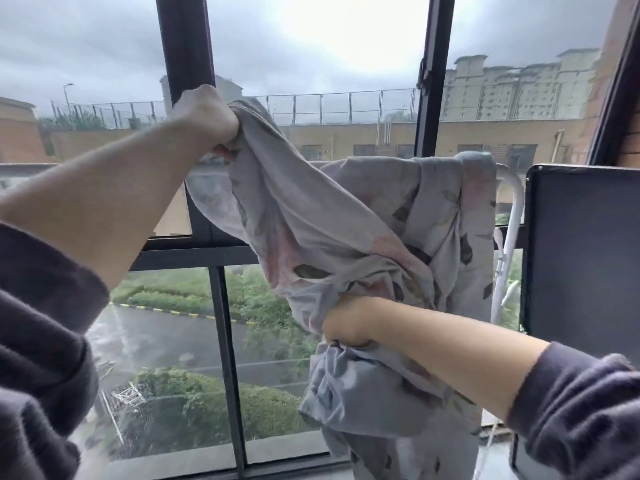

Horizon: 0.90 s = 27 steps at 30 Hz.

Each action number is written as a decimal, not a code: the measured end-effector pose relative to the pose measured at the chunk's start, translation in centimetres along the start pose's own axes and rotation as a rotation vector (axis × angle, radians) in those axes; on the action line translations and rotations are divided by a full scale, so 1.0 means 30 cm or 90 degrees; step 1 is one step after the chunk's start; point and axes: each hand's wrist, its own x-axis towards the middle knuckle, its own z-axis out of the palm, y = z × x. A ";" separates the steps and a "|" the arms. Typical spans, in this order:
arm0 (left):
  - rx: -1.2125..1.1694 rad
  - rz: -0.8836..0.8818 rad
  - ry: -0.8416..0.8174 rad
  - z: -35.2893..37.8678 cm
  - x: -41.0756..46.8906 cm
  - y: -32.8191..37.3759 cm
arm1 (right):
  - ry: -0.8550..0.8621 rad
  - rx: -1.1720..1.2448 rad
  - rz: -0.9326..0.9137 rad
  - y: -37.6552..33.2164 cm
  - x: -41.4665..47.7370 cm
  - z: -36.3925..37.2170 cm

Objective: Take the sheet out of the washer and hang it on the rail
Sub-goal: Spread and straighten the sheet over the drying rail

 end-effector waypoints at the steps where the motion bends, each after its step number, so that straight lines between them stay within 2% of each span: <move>1: -0.044 -0.010 -0.051 0.001 -0.014 0.018 | 0.011 -0.004 0.007 0.003 -0.001 -0.008; 3: -0.081 -0.001 -0.103 0.010 -0.054 0.020 | 0.028 -0.036 0.017 0.009 -0.006 -0.015; 6: -0.046 0.032 -0.118 0.019 -0.084 -0.024 | 0.049 -0.092 0.018 0.005 0.006 -0.018; 10: 0.002 0.091 -0.100 0.044 -0.116 -0.063 | 0.059 -0.134 0.003 0.006 0.000 -0.026; 13: 0.118 0.126 -0.059 0.070 -0.153 -0.062 | 0.055 -0.158 -0.017 0.000 0.000 -0.033; 15: 0.211 0.227 0.016 0.096 -0.208 -0.055 | 0.055 -0.165 -0.003 0.003 0.001 -0.035; 16: 0.250 0.307 0.015 0.118 -0.250 -0.046 | 0.058 -0.163 0.001 0.003 -0.002 -0.037; 18: 0.320 0.441 -0.094 0.185 -0.335 -0.018 | 0.053 -0.146 0.017 -0.001 -0.004 -0.044; 19: 0.359 0.465 -0.160 0.223 -0.362 -0.005 | 0.041 -0.141 0.029 -0.008 -0.003 -0.051; 20: 0.394 0.453 -0.213 0.259 -0.373 0.000 | 0.033 -0.143 0.036 -0.011 0.006 -0.050; 22: 0.446 0.402 -0.240 0.308 -0.348 -0.004 | 0.020 -0.175 0.055 -0.017 0.019 -0.048; 25: 0.517 0.428 -0.121 0.304 -0.265 -0.006 | 0.019 -0.225 0.070 -0.023 0.003 -0.042; 27: 0.413 0.365 -0.060 0.251 -0.197 0.004 | 0.033 -0.236 0.082 -0.025 -0.008 -0.026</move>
